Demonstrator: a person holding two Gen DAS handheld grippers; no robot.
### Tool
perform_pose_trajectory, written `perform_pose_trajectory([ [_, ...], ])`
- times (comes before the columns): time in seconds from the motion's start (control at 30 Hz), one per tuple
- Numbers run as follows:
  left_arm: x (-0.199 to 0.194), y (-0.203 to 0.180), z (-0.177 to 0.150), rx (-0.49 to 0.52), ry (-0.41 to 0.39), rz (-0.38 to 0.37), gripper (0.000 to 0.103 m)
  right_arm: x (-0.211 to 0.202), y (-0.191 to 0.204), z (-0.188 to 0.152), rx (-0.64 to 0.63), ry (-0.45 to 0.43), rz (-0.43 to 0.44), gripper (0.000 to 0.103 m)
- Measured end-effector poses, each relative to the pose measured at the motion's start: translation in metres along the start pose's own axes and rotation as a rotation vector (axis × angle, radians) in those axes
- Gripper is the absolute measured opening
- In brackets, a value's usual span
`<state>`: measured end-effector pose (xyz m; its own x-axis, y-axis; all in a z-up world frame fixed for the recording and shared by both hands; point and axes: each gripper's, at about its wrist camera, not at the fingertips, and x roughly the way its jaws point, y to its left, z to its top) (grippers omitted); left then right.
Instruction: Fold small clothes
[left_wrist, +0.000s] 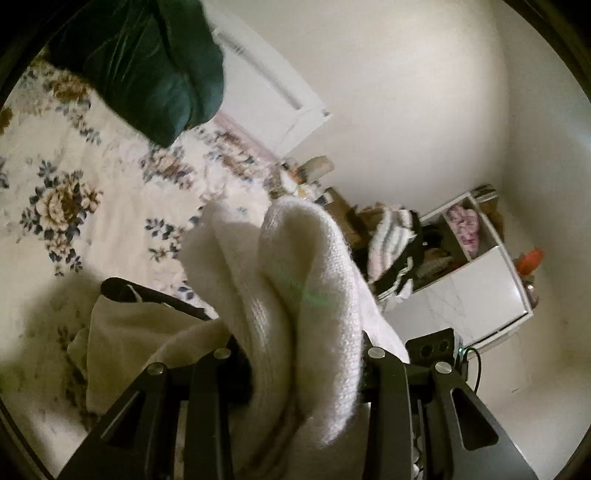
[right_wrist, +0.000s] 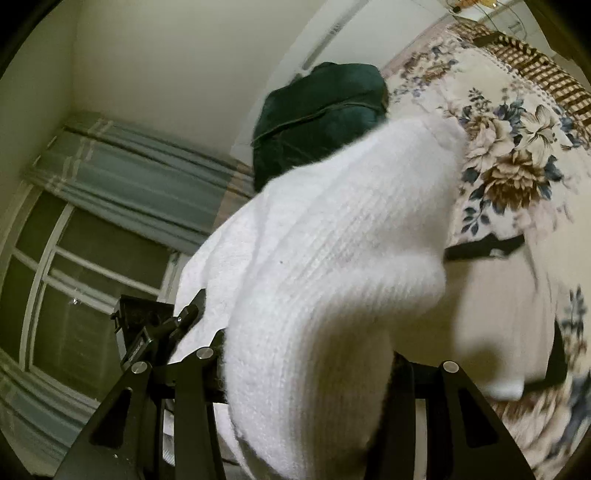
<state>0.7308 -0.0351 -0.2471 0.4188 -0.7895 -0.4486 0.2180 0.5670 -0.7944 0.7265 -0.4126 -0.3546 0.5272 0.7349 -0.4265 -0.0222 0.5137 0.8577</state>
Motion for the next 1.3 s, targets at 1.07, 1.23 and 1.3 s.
perform_pose_trajectory([
  [1.07, 0.032, 0.066, -0.090, 0.039, 0.188, 0.476, 0.099, 0.049, -0.091, -0.055, 0.000, 0.229, -0.583, 0.088],
  [1.23, 0.060, 0.106, -0.097, -0.167, 0.225, 0.371, 0.099, 0.053, -0.127, -0.058, 0.149, 0.227, -0.482, 0.089],
  [1.3, 0.059, 0.109, -0.097, -0.210, 0.195, 0.358, 0.099, 0.047, -0.141, -0.057, 0.216, 0.203, -0.415, 0.089],
])
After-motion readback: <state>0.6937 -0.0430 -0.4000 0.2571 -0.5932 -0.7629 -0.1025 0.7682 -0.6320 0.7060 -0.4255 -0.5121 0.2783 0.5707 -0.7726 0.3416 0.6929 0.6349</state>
